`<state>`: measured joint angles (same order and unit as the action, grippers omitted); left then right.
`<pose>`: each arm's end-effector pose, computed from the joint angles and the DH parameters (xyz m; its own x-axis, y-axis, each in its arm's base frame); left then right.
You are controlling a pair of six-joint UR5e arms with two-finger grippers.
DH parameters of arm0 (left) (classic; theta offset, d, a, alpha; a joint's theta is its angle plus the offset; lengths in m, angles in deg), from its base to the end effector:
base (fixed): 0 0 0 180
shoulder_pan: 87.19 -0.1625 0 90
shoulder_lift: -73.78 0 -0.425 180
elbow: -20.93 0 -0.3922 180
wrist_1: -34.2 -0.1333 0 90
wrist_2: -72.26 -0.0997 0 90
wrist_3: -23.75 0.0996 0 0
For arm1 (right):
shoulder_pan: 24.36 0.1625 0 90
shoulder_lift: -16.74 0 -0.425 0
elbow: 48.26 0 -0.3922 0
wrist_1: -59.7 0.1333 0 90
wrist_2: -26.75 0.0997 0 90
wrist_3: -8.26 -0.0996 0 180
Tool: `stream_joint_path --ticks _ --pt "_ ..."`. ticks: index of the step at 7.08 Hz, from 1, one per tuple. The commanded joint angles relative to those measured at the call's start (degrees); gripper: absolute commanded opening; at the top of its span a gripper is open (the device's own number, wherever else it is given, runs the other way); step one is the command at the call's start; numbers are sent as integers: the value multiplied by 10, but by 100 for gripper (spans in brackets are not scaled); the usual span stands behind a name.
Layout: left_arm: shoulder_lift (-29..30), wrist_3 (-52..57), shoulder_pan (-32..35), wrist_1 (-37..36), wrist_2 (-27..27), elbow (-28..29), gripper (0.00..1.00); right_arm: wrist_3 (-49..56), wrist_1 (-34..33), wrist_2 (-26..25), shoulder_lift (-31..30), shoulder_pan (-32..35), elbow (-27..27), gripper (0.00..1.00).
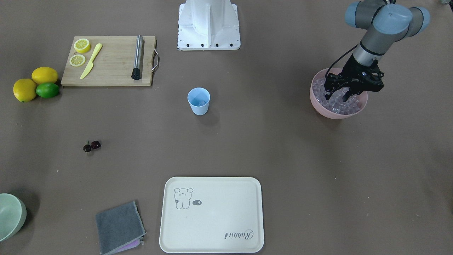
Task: Put ice and cherries in cup
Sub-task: 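Lower the left gripper into the bowl and grasp an ice cube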
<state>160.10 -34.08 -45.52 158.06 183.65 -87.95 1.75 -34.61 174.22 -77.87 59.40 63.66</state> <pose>0.2990 -0.3959 0.4692 0.6344 0.0991 -0.7667 0.0892 0.9757 0.1999 0.0002 -0.4522 0.4992 0.5226 -0.1356 0.8417 0.0470 0.9904 0.1304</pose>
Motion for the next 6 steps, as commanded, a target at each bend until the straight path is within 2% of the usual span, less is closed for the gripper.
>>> stream_joint_path --ticks 1,2,3,4,6 --pt "2 0 0 0 0 1 51 0 0 -1 0 0 -1 100" --pt "2 0 0 0 1 1 41 0 0 -1 0 0 0 100" --pt "1 0 0 0 0 0 24 0 0 0 0 0 1 100" --pt "-1 0 3 0 0 -5 0 0 0 0 0 0 1 100" --pt "-12 0 20 0 1 -27 0 1 0 0 6 0 1 100"
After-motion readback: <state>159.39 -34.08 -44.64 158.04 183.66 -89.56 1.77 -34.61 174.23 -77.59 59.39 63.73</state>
